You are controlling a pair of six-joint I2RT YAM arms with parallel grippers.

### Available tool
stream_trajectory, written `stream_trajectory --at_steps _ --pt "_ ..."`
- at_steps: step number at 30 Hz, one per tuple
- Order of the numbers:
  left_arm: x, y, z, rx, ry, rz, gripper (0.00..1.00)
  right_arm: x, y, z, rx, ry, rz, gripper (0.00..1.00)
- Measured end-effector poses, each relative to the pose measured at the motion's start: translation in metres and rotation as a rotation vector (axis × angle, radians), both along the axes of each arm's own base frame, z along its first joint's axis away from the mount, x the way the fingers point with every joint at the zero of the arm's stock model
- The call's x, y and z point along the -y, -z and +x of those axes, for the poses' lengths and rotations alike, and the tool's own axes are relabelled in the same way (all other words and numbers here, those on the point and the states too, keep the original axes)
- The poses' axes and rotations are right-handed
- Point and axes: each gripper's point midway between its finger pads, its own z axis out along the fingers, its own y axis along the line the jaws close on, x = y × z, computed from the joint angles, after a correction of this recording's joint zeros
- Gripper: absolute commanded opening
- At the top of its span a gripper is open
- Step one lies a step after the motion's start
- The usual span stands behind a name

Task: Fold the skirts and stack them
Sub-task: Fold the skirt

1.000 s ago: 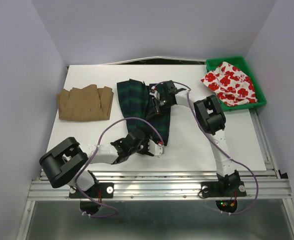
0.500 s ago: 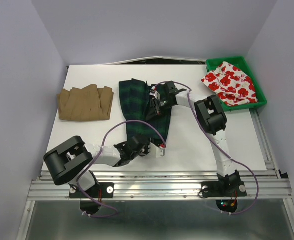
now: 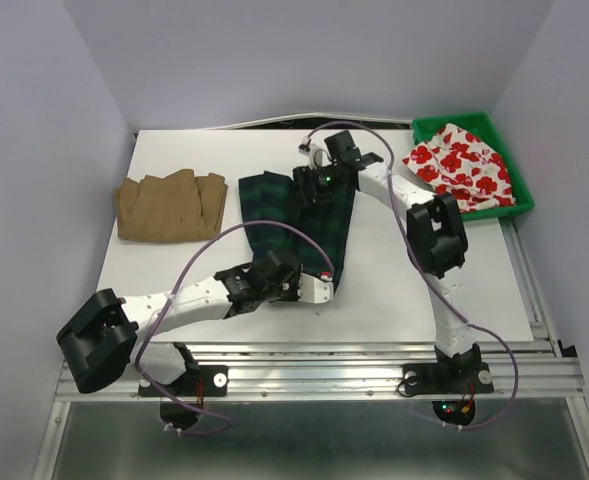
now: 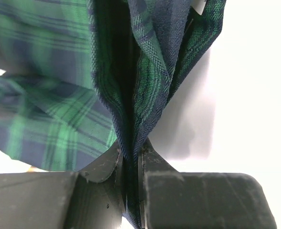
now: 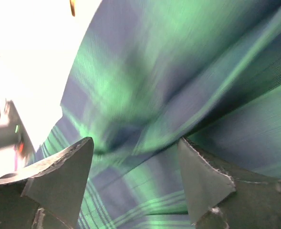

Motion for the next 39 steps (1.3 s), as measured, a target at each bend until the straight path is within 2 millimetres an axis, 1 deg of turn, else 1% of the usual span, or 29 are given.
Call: stream_trajectory --at_steps 2,4,6,7,8,10,11,12,13,14,15,16,17,19,20,21,22,23,26,27,28,29,30,32,34,37,39 --pt "-0.003 0.006 -0.012 -0.069 0.018 0.023 0.00 0.005 -0.027 0.033 0.093 0.042 0.017 0.77" --pt "-0.009 0.013 -0.024 -0.131 0.029 0.053 0.00 0.009 -0.059 0.071 0.202 0.084 0.050 0.78" --pt "-0.016 0.018 -0.035 -0.186 0.043 0.081 0.00 0.014 -0.077 0.096 0.280 0.111 0.068 0.79" --pt "-0.017 0.017 -0.041 -0.215 0.052 0.089 0.00 0.020 -0.081 0.108 0.312 0.129 0.073 0.79" --pt "-0.017 0.015 -0.045 -0.234 0.058 0.091 0.00 0.023 -0.082 0.114 0.324 0.138 0.073 0.78" --pt "-0.015 0.006 -0.049 -0.264 0.070 0.087 0.00 0.027 -0.070 0.123 0.327 0.146 0.062 0.78" --pt "-0.012 0.001 -0.051 -0.277 0.076 0.078 0.00 0.027 -0.058 0.124 0.312 0.143 0.053 0.78" --pt "-0.009 -0.005 -0.052 -0.289 0.082 0.068 0.00 0.026 -0.039 0.124 0.286 0.138 0.041 0.78" --pt "-0.005 -0.013 -0.053 -0.297 0.092 0.053 0.00 0.025 -0.026 0.123 0.266 0.134 0.031 0.78" --pt "-0.003 -0.017 -0.055 -0.306 0.098 0.045 0.00 0.024 -0.012 0.119 0.240 0.127 0.022 0.78" --pt "0.000 -0.023 -0.057 -0.320 0.110 0.038 0.00 0.023 0.009 0.113 0.198 0.115 0.010 0.77" --pt "0.002 -0.027 -0.059 -0.331 0.119 0.032 0.00 0.022 0.021 0.108 0.172 0.103 0.005 0.76" --pt "0.003 -0.030 -0.061 -0.341 0.128 0.029 0.00 0.019 0.038 0.100 0.135 0.085 0.005 0.74" --pt "0.003 -0.035 -0.066 -0.362 0.146 0.037 0.00 0.012 0.038 0.090 0.125 0.040 0.037 0.68" --pt "0.003 -0.037 -0.067 -0.367 0.154 0.041 0.00 0.007 0.038 0.085 0.128 0.019 0.044 0.60" --pt "0.002 -0.039 -0.069 -0.375 0.160 0.049 0.00 0.004 0.040 0.079 0.128 -0.005 0.050 0.56" --pt "0.002 -0.043 -0.070 -0.381 0.172 0.056 0.00 0.000 0.041 0.072 0.126 -0.035 0.067 0.50" --pt "0.001 -0.046 -0.071 -0.386 0.185 0.067 0.02 -0.002 0.047 0.063 0.108 -0.048 0.062 0.46" --pt "0.004 -0.062 -0.067 -0.376 0.212 0.057 0.04 -0.009 0.055 0.026 0.044 -0.128 0.089 0.37" --pt "0.005 -0.068 -0.064 -0.370 0.216 0.051 0.04 -0.010 0.057 0.017 0.032 -0.145 0.095 0.36" --pt "0.006 -0.074 -0.062 -0.361 0.222 0.044 0.04 -0.012 0.059 0.002 0.009 -0.168 0.097 0.36" --pt "0.008 -0.081 -0.057 -0.350 0.224 0.036 0.04 -0.013 0.059 -0.006 -0.003 -0.183 0.100 0.35" --pt "0.010 -0.086 -0.053 -0.349 0.227 0.036 0.04 -0.015 0.060 -0.019 -0.023 -0.205 0.108 0.35" --pt "0.015 -0.092 -0.045 -0.344 0.230 0.034 0.04 -0.019 0.061 -0.036 -0.048 -0.236 0.117 0.34" --pt "0.019 -0.092 -0.031 -0.345 0.219 0.035 0.04 -0.022 0.061 -0.049 -0.068 -0.259 0.124 0.34" --pt "0.019 -0.083 -0.009 -0.367 0.191 0.053 0.04 -0.026 0.058 -0.065 -0.092 -0.291 0.139 0.34" --pt "0.019 -0.076 0.003 -0.377 0.174 0.065 0.05 -0.027 0.054 -0.072 -0.094 -0.302 0.144 0.34"
